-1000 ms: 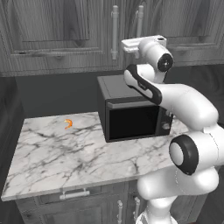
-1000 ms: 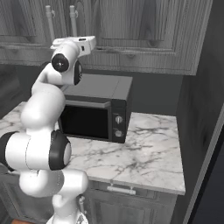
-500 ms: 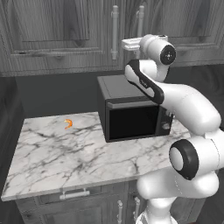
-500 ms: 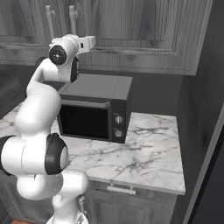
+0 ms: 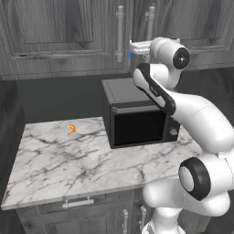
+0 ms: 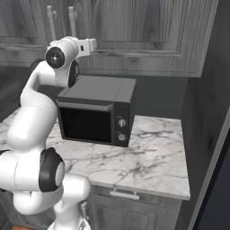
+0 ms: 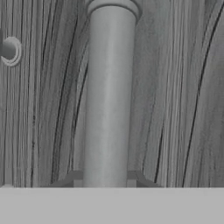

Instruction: Pick the dish brush and soap dispenser from the cabinet and place them on the counter.

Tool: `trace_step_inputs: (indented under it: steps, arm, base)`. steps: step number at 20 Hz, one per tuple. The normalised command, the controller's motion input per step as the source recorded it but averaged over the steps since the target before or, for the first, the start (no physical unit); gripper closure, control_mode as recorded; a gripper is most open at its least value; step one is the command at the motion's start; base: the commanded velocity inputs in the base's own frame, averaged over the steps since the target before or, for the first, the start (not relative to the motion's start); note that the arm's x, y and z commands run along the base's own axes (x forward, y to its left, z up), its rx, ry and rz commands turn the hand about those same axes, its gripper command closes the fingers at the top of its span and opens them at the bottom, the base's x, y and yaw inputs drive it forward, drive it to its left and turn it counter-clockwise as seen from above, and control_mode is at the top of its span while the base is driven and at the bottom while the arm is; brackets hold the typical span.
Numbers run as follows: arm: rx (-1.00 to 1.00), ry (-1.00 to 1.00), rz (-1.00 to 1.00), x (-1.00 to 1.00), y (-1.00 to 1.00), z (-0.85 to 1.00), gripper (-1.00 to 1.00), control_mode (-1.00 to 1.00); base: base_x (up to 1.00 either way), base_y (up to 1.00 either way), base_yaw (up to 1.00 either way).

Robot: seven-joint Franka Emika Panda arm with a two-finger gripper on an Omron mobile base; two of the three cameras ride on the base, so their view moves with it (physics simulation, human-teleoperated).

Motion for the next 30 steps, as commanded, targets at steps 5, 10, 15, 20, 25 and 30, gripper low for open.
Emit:
trace_step_inputs:
  steps: [5,10,15,20,25,30]
  arm:
    - [0.00,0.05,0.00,-0.36,-0.16,0.00,1.00,-1.00]
    - [0.00,0.08,0.00,-0.39,-0.19,0.02,1.00,-1.00]
    - [0.00,0.08,0.00,-0.41,-0.22,0.01,1.00,-1.00]
    - [0.00,0.08,0.00,-0.44,-0.25,0.00,1.00,-1.00]
    - [0.00,0.05,0.00,-0.45,-0.27,0.00,1.00,-1.00]
    - [0.00,0.00,0.00,-0.46,-0.33,0.00,1.00,-1.00]
  base:
    - [0.00,0.00,0.00]
    - [0.00,0.00,0.00]
    - [0.00,0.00,0.00]
    - [0.00,0.00,0.00]
    - [0.00,0.00,0.00]
    - [0.00,0.00,0.00]
